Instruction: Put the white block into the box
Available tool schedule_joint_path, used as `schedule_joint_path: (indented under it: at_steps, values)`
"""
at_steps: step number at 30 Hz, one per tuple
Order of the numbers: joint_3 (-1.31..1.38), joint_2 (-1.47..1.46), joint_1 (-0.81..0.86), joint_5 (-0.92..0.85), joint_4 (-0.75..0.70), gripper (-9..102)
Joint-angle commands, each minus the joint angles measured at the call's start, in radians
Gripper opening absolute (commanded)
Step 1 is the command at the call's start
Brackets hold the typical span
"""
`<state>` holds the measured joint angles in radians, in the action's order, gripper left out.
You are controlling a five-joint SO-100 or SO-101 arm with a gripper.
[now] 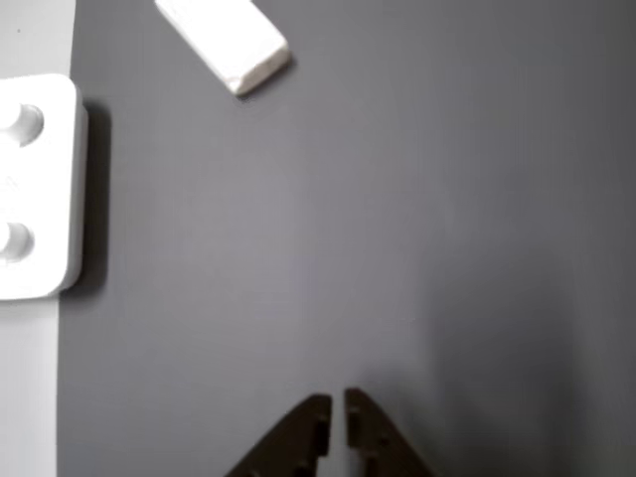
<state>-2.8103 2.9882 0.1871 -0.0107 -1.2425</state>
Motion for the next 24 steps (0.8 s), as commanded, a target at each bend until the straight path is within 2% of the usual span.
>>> schedule_joint_path:
  at_steps: [1,24]
  values:
    - [0.146,-0.127,-0.003,0.011,0.021,-2]
    - [0.686,-0.861,-0.048,0.044,0.037,-2]
